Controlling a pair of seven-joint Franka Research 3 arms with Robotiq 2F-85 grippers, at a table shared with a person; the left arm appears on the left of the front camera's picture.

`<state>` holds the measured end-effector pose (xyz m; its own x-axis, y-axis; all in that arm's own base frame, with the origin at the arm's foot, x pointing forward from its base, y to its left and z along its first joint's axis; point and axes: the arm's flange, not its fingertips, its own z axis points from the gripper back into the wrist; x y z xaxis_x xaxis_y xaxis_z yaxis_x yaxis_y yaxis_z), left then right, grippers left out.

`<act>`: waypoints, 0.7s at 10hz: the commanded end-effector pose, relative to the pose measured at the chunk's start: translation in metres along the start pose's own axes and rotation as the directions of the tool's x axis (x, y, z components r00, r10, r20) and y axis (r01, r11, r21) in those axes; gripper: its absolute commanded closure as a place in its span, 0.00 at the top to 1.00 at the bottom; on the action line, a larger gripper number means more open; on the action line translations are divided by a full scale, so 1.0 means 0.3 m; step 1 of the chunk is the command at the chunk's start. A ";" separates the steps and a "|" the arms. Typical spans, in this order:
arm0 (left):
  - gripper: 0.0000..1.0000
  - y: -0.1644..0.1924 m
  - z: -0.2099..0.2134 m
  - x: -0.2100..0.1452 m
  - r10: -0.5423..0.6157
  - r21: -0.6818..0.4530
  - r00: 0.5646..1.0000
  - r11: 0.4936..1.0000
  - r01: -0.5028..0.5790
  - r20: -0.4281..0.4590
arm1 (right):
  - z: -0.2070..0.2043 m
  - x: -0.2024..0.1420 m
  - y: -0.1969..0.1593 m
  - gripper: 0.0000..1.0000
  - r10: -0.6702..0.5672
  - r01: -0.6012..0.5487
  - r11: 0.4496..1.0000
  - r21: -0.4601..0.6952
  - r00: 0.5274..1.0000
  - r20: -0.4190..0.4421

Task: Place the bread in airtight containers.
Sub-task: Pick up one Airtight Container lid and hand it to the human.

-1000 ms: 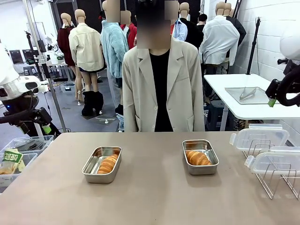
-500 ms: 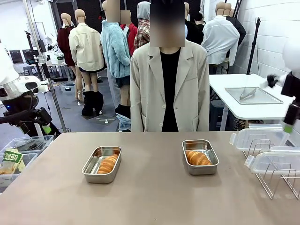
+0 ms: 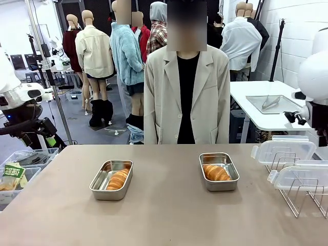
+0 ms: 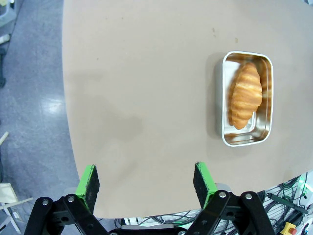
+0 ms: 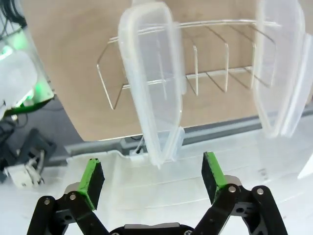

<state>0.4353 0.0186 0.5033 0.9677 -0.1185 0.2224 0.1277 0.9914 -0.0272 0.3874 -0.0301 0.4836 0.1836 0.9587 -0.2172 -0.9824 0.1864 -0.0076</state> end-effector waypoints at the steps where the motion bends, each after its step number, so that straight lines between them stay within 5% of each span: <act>1: 1.00 0.006 0.001 0.001 0.002 -0.003 1.000 1.000 -0.002 0.001 | -0.011 0.013 -0.013 1.00 0.190 -0.189 0.980 0.056 0.982 -0.017; 7: 1.00 0.006 0.001 0.001 0.002 -0.003 1.000 1.000 -0.002 0.001 | -0.098 0.100 -0.061 1.00 -0.029 0.022 0.986 0.163 0.999 0.042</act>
<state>0.4353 0.0186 0.5033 0.9678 -0.1185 0.2223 0.1277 0.9914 -0.0272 0.4031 -0.0180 0.4482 0.1342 0.9739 -0.1833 -0.9701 0.1668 0.1763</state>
